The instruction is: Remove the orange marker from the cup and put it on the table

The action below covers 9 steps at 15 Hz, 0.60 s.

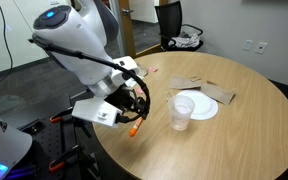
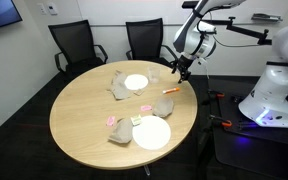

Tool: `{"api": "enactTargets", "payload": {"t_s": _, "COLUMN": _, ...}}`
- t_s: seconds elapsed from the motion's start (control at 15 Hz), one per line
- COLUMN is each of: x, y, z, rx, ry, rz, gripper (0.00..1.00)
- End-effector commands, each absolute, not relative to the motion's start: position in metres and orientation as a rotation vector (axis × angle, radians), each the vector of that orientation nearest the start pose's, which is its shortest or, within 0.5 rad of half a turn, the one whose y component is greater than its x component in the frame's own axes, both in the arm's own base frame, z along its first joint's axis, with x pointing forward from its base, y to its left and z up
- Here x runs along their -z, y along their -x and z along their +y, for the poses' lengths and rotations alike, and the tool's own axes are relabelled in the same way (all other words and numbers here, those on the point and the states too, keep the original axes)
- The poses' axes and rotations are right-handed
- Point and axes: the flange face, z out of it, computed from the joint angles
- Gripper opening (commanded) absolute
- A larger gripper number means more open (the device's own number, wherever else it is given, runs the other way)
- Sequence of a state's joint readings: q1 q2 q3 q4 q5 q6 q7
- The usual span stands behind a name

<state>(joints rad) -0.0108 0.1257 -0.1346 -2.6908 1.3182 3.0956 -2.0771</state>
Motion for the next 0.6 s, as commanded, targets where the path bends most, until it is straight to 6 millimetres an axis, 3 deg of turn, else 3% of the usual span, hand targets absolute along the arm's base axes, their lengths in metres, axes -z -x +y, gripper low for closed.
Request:
{"api": "enactTargets", "payload": {"t_s": 0.0, "x": -0.225, "y": -0.356, "z": -0.126, "rx": 0.553, "ry": 3.065, "rz": -0.916, "gripper": 1.00}}
{"api": "enactTargets", "payload": {"t_s": 0.53, "x": -0.246, "y": -0.397, "z": -0.120, "rx": 0.529, "ry": 3.059, "rz": -0.806, "gripper": 1.00}}
